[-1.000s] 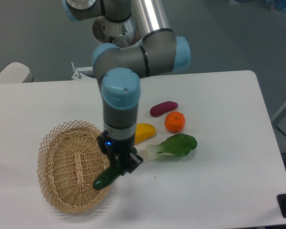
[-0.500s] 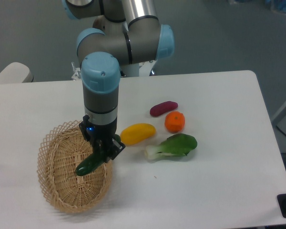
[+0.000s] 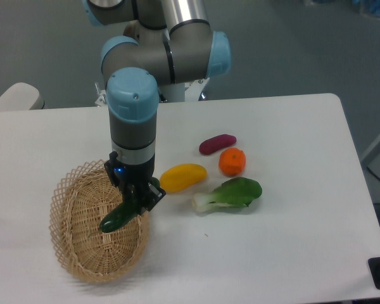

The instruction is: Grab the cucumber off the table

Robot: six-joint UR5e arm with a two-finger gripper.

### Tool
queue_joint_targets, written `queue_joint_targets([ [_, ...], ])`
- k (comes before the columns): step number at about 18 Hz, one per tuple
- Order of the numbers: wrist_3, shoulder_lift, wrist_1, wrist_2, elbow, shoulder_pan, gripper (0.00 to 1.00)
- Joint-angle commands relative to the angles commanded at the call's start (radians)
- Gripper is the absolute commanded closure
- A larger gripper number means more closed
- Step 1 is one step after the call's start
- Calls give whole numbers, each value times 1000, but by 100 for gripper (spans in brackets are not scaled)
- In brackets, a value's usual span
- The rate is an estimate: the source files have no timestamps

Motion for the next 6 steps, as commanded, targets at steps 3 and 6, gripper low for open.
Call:
queue_joint_targets([
  [3,0,2,0,-3,0,2,77],
  [6,0,2,0,-2,-6,3,77],
])
